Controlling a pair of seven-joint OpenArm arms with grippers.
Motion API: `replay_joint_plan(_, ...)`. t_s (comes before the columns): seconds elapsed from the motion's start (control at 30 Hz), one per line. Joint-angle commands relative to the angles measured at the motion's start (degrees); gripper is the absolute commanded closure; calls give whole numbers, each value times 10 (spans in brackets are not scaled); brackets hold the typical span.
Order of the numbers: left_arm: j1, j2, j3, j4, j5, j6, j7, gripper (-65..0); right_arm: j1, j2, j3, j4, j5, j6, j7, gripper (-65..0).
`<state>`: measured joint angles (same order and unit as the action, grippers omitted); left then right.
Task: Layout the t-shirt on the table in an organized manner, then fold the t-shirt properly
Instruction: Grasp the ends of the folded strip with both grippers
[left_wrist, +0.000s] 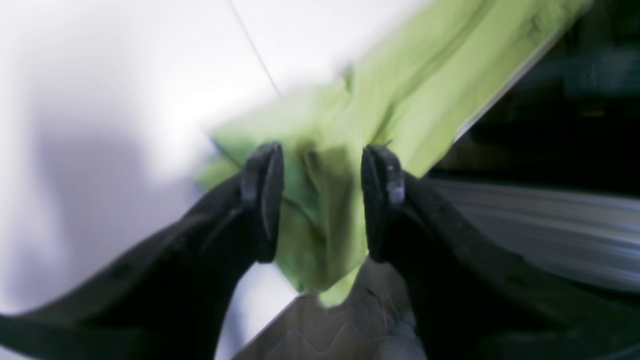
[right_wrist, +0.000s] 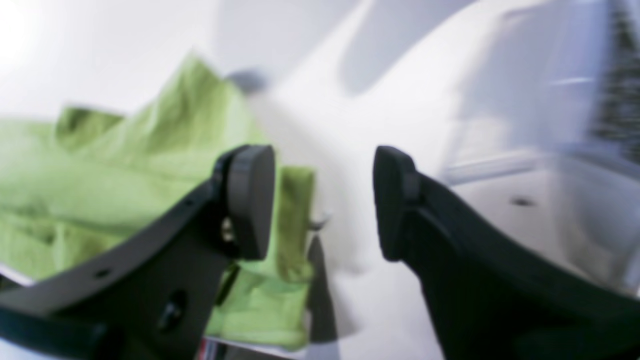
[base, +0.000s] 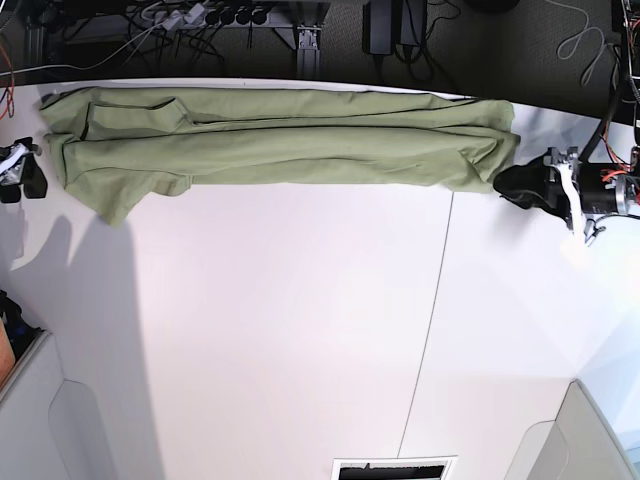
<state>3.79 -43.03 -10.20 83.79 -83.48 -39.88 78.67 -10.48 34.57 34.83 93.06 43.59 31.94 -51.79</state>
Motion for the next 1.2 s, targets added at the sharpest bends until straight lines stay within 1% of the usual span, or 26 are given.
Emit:
replay_joint_plan(0.0,-5,-14,-25,7,-15,-1,0,-288,4,14,21,13,20,2,5,-314)
replay_joint_plan(0.07,5,-14,-58,7,-15,-1,9,-288,4,14,43,19,36,2,0,-300)
replay_joint_plan(0.1,14,-14,-69,7,-15,-1,9,-288,4,14,49,24,44,2,-3,-255)
replay_joint_plan(0.13,24,-14,-76,7,-15,-1,10,-288,4,14,50,28,51,2,-8,-177)
replay_joint_plan(0.17,35,-14,-80,7,-15,-1,10,-288,4,14,49,33,58,3,-14,-67)
replay_joint_plan(0.2,49,-14,-82,7,-15,-1,10,-288,4,10,47,38,65,4,-20,0)
replay_joint_plan(0.27,77,-11,-83,7,-15,-1,9,-289,4,-4,43,46,76,4,-29,0)
replay_joint_plan(0.33,102,4,-86,7,-15,-1,9,-289,4,-21,32,47,85,12,-43,0)
replay_joint_plan(0.47,126,61,-123,7,-15,-1,5,-289,-10,-48,-9,46,75,15,-43,0)
replay_joint_plan(0.57,127,96,-132,7,-15,-1,-5,-289,-20,-63,-48,36,47,15,-29,0)
replay_joint_plan(0.6,127,108,-132,7,-2,-1,-18,-289,-23,-66,-63,29,36,14,-20,0)
replay_joint_plan(0.7,127,142,-131,5,86,-1,-70,-289,-24,-68,-103,-3,0,13,21,0)
replay_joint_plan(0.77,127,156,-131,5,121,-1,-100,-289,-23,-68,-124,-23,-16,13,43,0)
replay_joint_plan(0.9,126,165,-130,5,160,-1,-129,-289,-20,-68,-156,-52,-38,8,69,0)
replay_joint_plan(1.03,119,175,-128,5,197,-1,-160,-288,0,-68,-166,-73,-40,8,71,0)
replay_joint_plan(1.17,100,188,-110,1,276,-1,-222,-288,30,-68,-166,-92,-42,8,71,0)
